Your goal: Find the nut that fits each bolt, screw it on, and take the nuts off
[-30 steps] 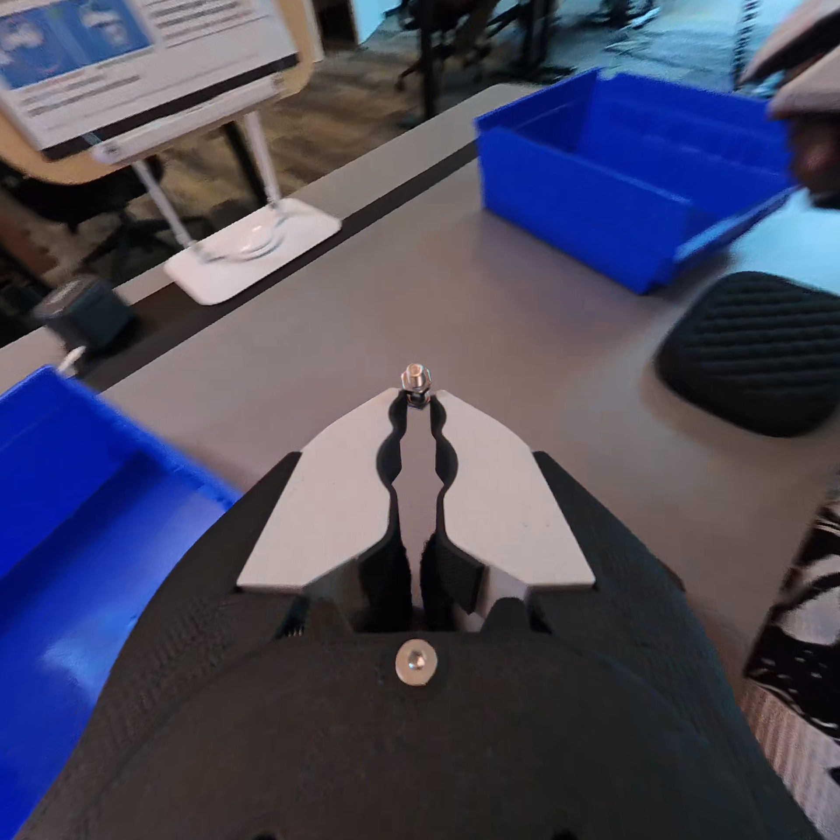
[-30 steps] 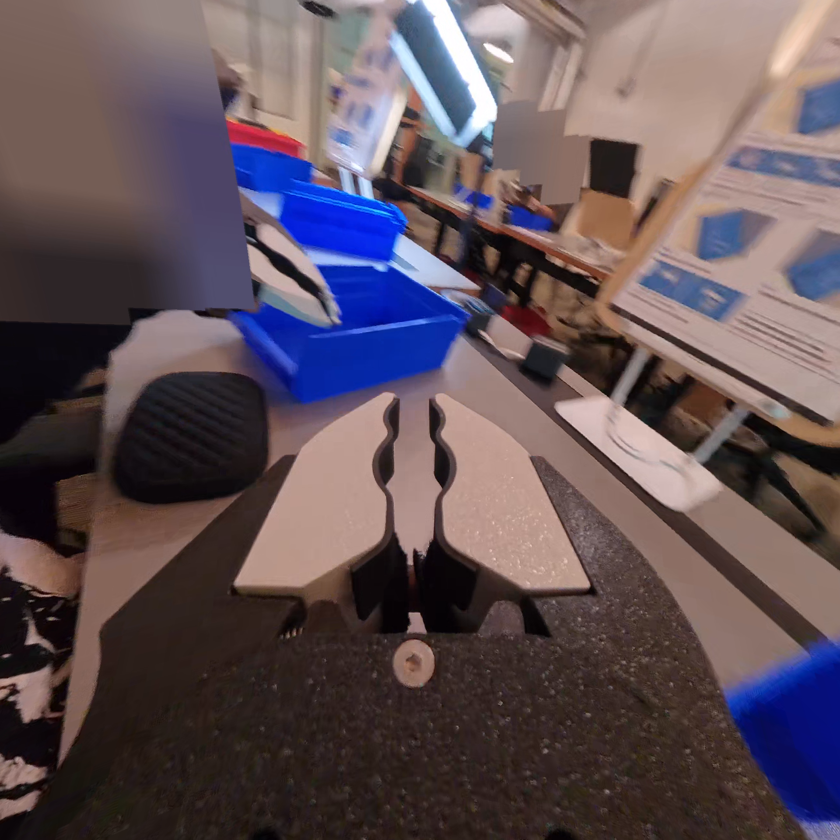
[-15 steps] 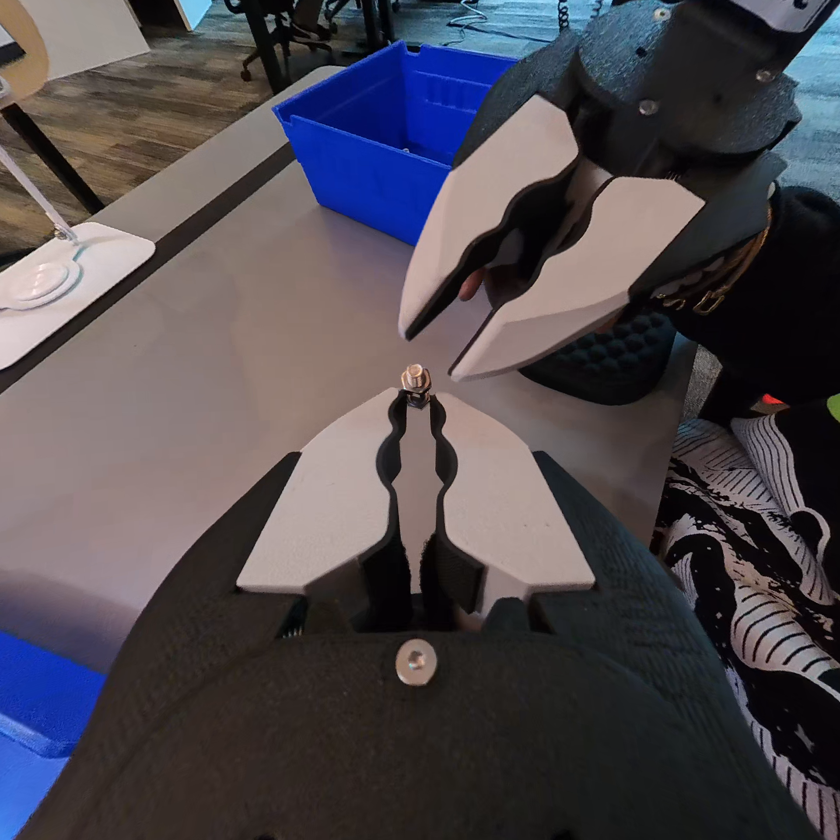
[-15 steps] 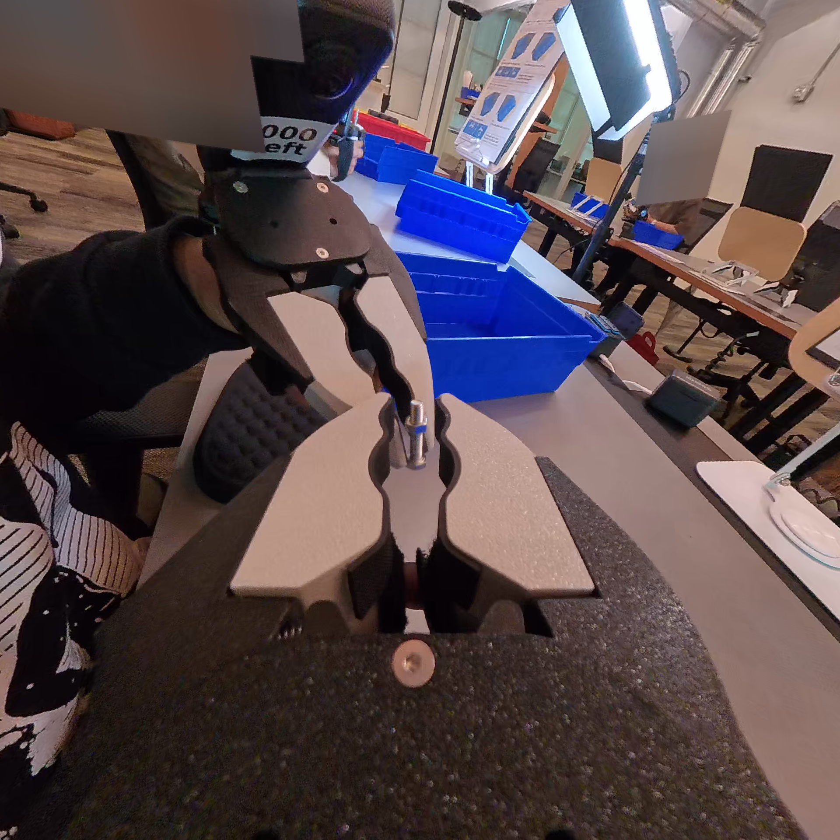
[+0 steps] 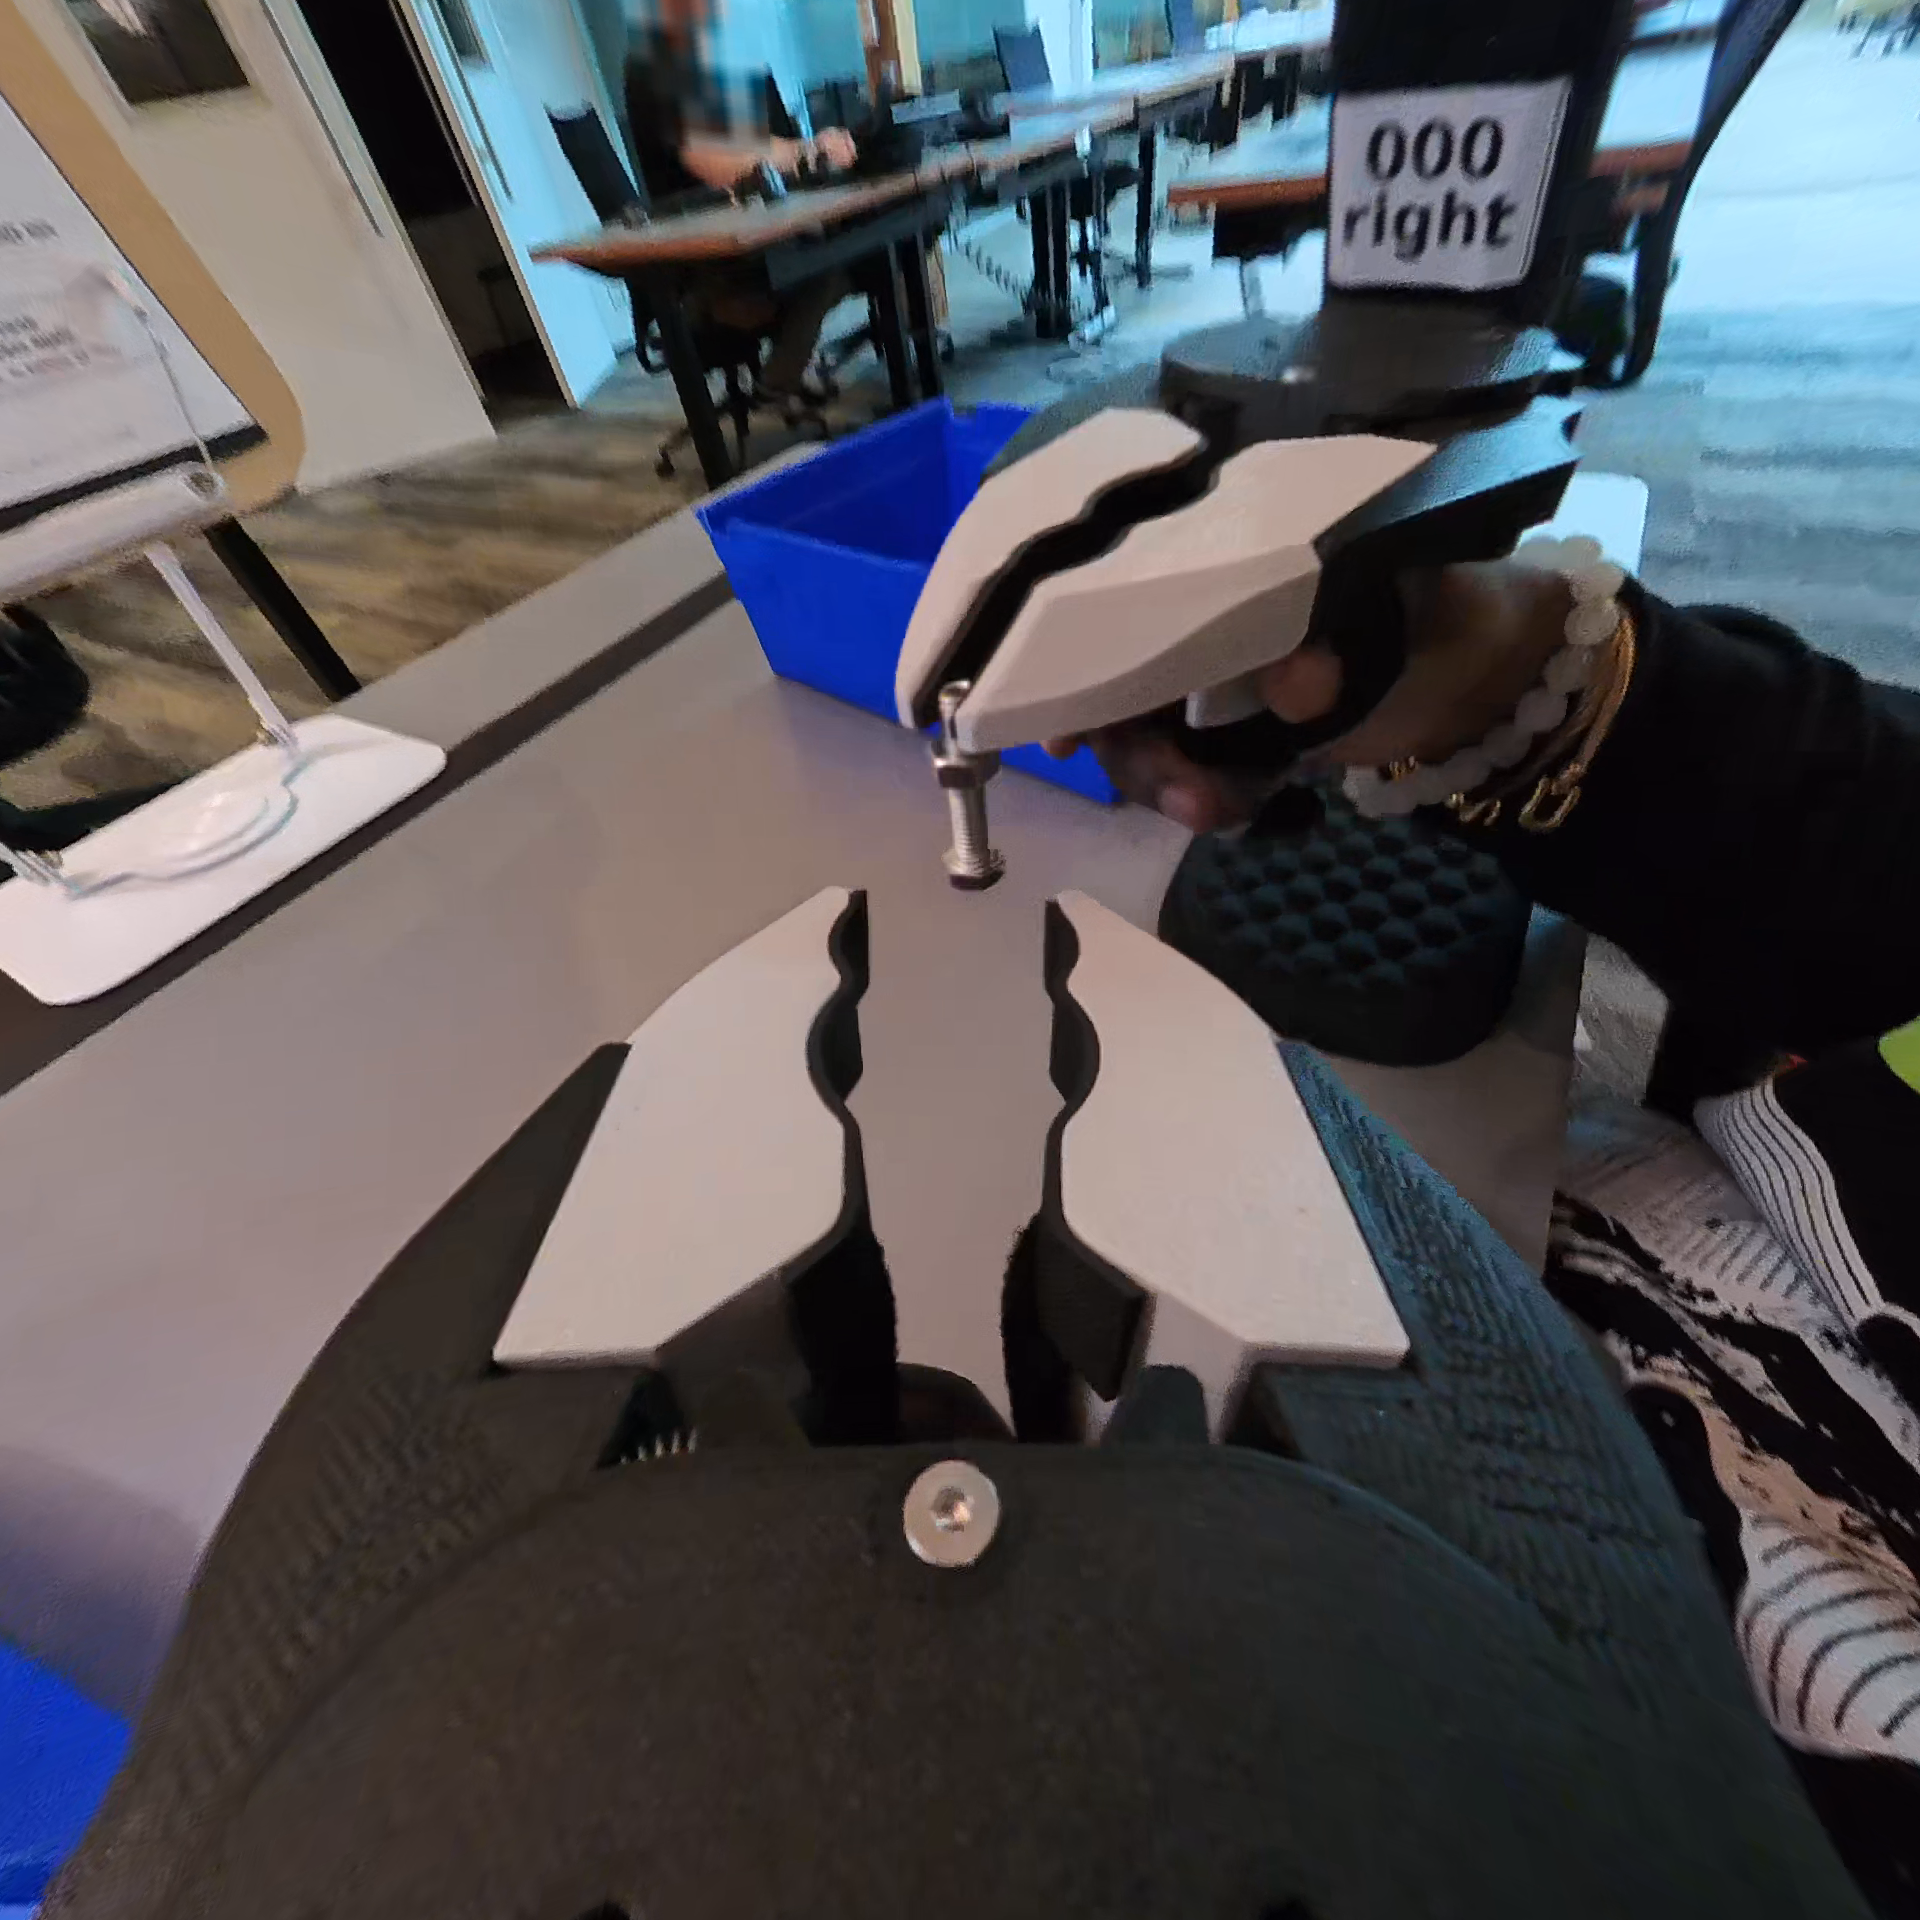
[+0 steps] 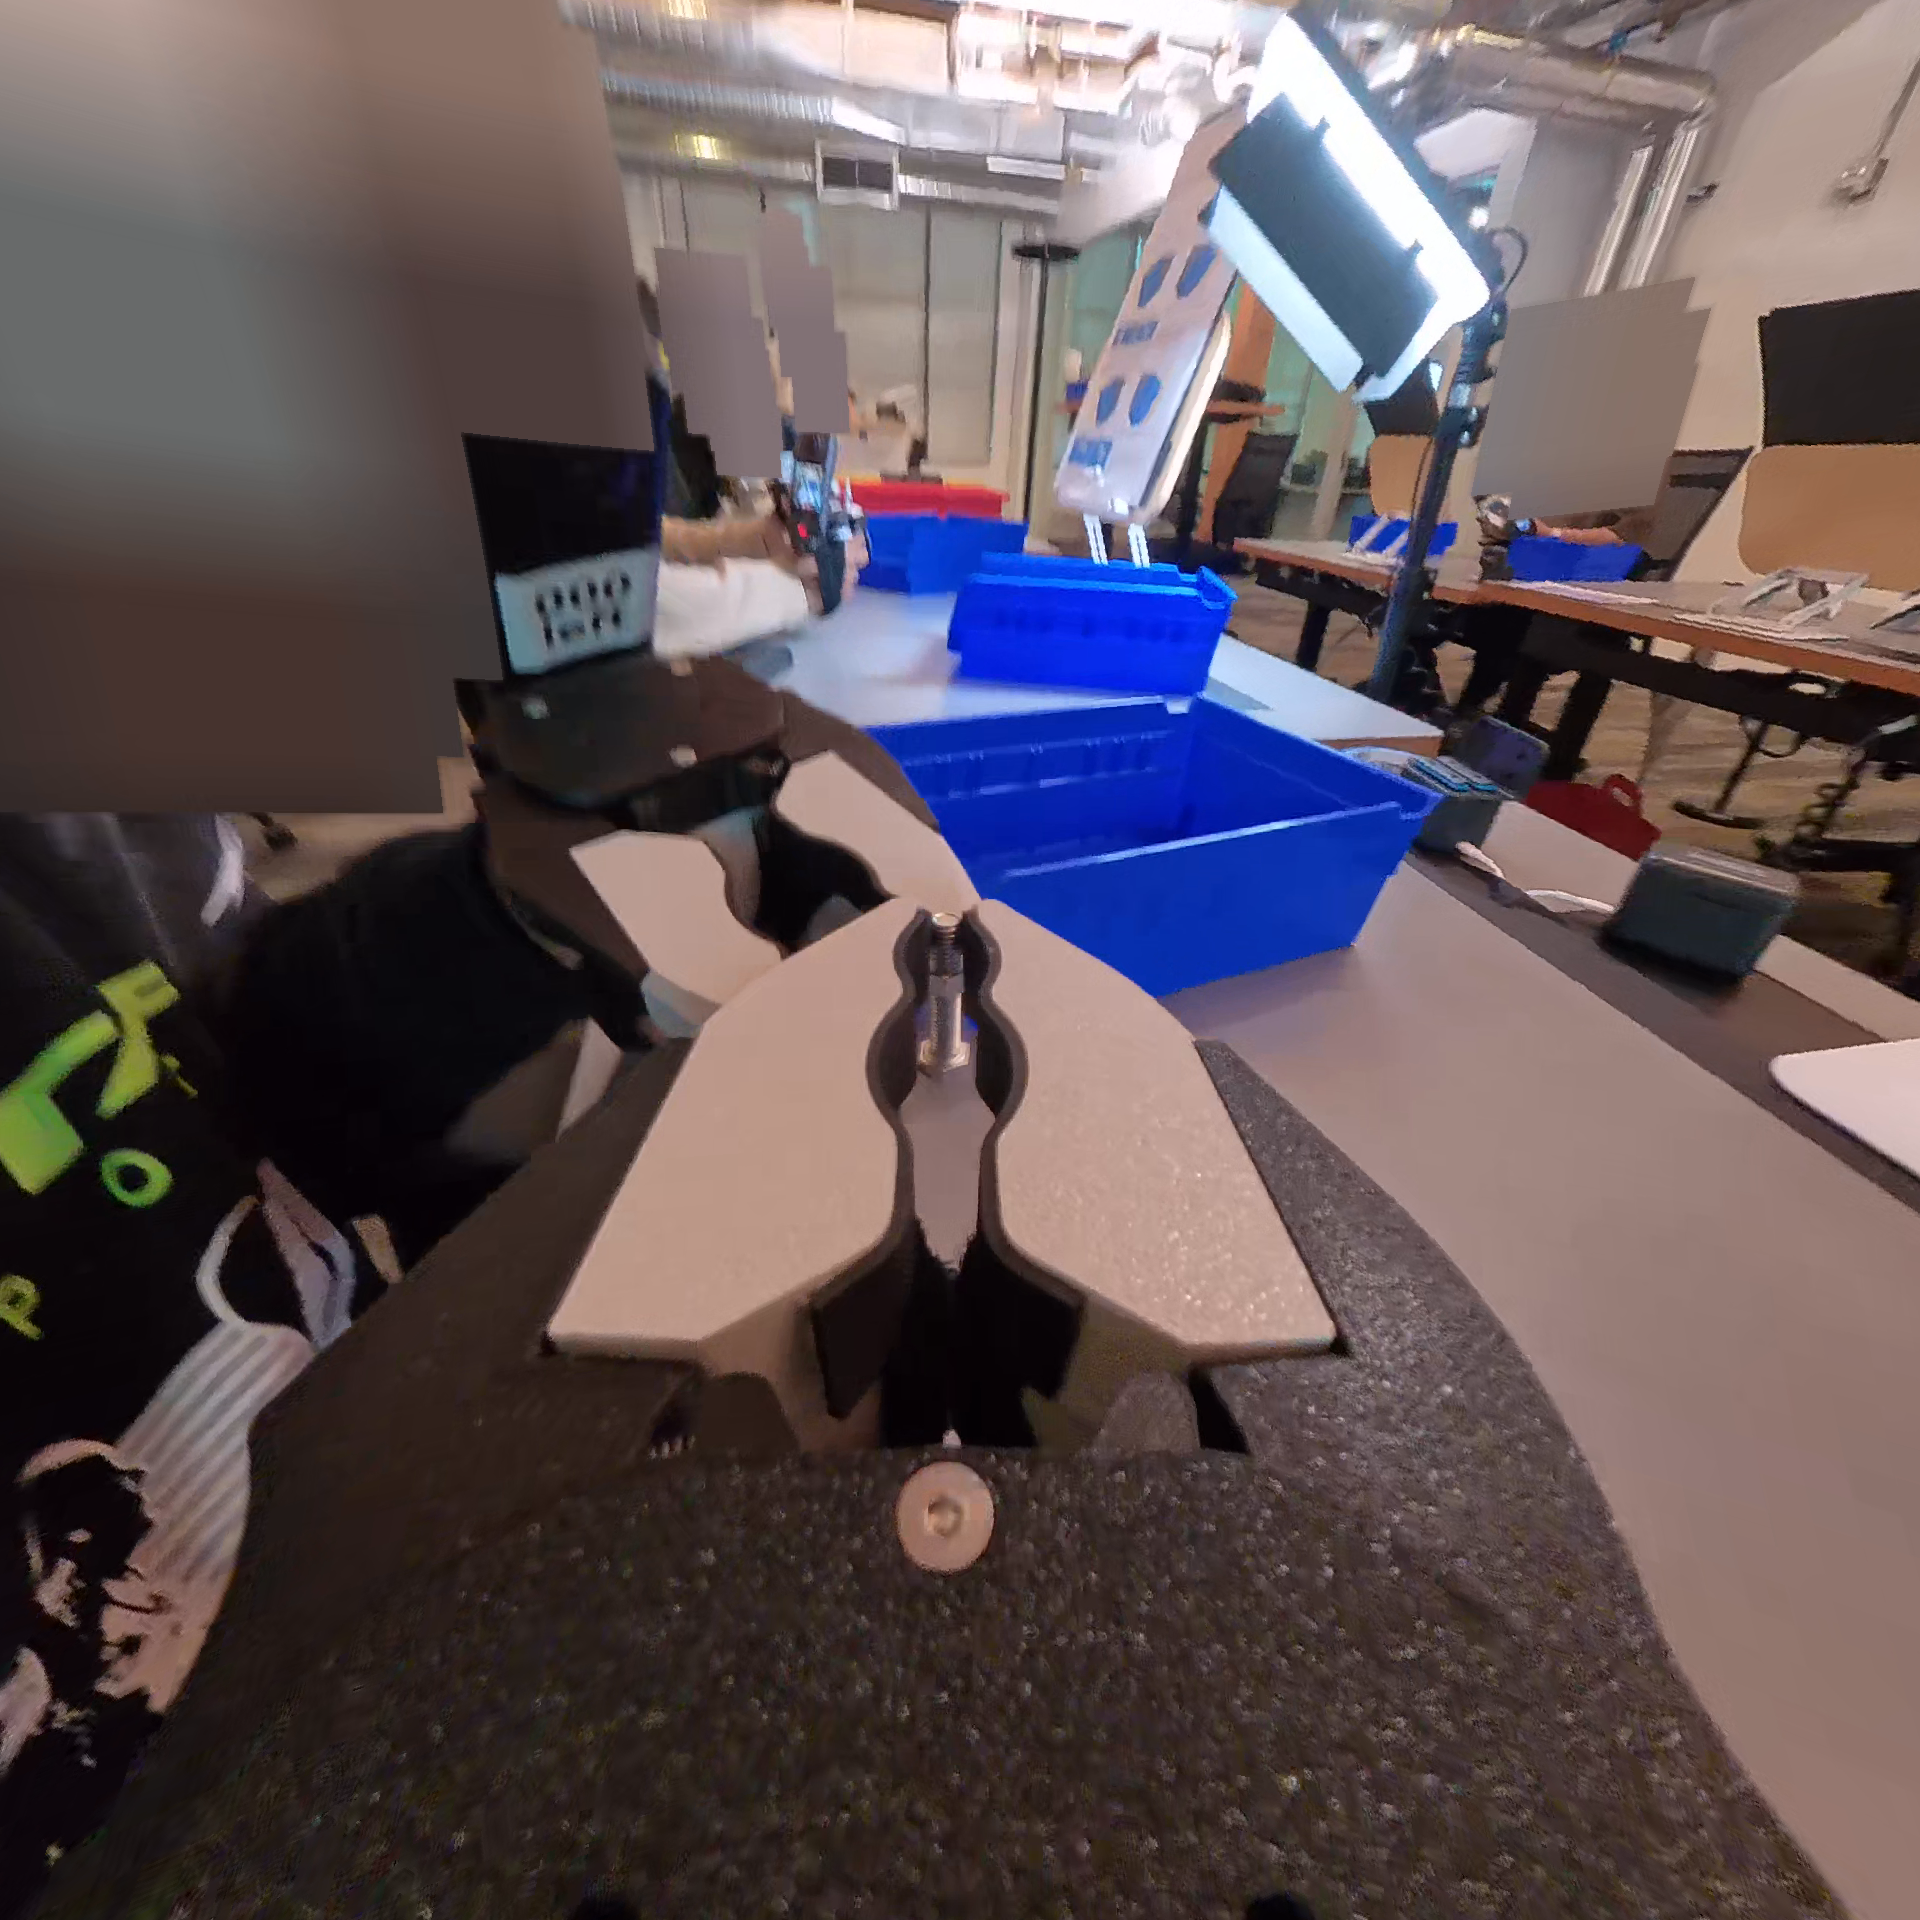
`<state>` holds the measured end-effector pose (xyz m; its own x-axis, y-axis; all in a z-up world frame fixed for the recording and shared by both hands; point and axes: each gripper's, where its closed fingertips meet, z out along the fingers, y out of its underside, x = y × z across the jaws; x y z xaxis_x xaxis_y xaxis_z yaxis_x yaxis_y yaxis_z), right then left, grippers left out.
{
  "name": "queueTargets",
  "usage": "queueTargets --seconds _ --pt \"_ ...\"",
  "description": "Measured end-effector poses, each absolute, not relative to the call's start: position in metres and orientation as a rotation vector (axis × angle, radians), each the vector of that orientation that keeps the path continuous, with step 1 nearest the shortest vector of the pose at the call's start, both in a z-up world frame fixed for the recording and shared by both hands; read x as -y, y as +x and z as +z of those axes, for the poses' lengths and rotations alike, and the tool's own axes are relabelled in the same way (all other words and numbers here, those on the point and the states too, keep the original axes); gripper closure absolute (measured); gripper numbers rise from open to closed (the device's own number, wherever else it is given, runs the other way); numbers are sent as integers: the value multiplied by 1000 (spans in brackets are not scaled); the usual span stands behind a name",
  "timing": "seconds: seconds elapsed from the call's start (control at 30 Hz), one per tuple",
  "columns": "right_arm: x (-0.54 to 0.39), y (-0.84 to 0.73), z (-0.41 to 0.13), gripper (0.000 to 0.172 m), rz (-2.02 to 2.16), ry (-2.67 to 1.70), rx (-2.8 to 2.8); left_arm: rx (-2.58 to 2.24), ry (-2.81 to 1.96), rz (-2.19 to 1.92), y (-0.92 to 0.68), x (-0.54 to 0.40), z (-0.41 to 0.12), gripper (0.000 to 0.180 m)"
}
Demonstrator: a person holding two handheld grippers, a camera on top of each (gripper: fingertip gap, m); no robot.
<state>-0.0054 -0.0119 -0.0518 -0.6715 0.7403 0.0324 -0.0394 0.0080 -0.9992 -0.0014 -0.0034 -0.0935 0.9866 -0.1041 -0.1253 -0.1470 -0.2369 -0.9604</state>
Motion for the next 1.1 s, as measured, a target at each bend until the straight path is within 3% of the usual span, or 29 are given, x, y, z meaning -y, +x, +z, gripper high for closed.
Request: queueTargets --seconds 0.03,0.27,0.8,0.97,1.1 --pt "12 -3 -47 166 1780 -726 1685 -174 -1768 41 0 2 -90 147" --pt "15 8 -28 166 2010 -719 1599 -134 -1527 -127 19 3 -68 154" --pt "20 8 -29 166 1967 -703 1613 -135 -1509 -136 20 3 -69 170" --pt "28 7 -35 132 1960 -683 1642 -153 -1472 -258 30 7 -69 171" --pt "36 4 -38 127 1937 -684 1662 -191 -1485 -276 40 6 -75 171"
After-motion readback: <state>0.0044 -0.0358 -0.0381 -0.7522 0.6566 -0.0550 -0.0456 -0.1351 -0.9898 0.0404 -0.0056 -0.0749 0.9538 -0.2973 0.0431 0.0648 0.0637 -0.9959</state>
